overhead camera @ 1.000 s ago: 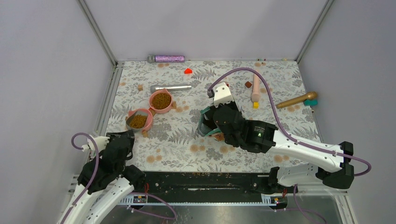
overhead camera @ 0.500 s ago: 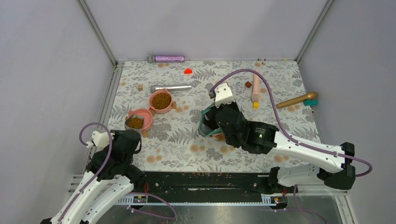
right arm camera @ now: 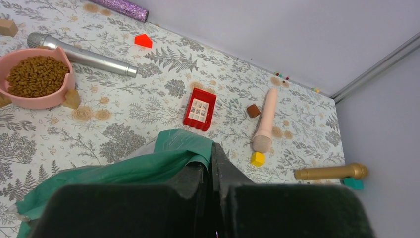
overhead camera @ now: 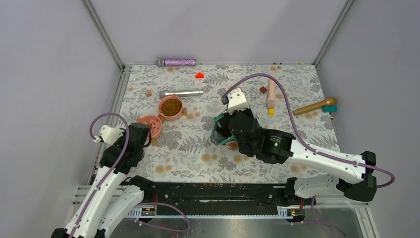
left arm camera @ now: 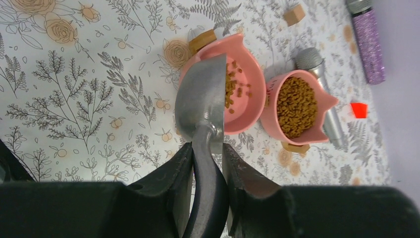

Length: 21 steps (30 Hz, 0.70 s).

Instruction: Serve the pet food

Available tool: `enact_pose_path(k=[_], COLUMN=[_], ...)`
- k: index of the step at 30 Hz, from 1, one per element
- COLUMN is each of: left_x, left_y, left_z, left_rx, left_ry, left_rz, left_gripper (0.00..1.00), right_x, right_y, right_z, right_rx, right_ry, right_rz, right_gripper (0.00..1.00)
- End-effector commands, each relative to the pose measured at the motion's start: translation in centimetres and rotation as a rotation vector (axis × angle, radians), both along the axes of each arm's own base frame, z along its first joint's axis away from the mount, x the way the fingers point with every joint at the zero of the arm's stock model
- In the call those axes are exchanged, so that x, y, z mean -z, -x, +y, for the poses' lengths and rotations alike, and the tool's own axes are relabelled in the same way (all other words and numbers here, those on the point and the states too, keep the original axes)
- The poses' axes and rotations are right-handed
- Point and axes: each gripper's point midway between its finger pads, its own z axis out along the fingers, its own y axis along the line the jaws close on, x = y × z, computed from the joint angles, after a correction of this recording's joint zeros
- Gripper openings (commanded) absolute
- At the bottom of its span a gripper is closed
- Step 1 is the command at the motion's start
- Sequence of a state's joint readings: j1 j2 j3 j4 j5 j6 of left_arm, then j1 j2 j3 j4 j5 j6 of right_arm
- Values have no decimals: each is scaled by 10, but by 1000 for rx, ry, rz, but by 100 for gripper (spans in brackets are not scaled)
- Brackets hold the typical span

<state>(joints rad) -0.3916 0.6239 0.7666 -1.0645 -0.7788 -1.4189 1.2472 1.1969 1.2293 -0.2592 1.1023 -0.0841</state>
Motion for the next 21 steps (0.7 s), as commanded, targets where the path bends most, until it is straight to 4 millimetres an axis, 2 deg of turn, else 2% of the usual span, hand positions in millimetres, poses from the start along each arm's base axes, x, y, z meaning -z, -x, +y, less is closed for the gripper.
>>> enact_pose_path(k=[1,9,15,21], left_x=[-16,-20,-37,-42], left_y=[-27,-30,-19,-10], left_z=[-15,-13,-2,2], left_rx=[100,99,73,84], left_ry=[30,29,-24,-72], left_rz=[-22,-11,43,151], left_gripper=[0,0,0,0], right_x=[-62,-63,-64,-63], right_y=[1,1,0,0], right_z=[-23,-23,-24,-25], right_rx=[96,99,106,110], right_ry=[-265,-260,-250,-250], right_rz=[-116,-117,-120,-120], right_gripper=[0,0,0,0])
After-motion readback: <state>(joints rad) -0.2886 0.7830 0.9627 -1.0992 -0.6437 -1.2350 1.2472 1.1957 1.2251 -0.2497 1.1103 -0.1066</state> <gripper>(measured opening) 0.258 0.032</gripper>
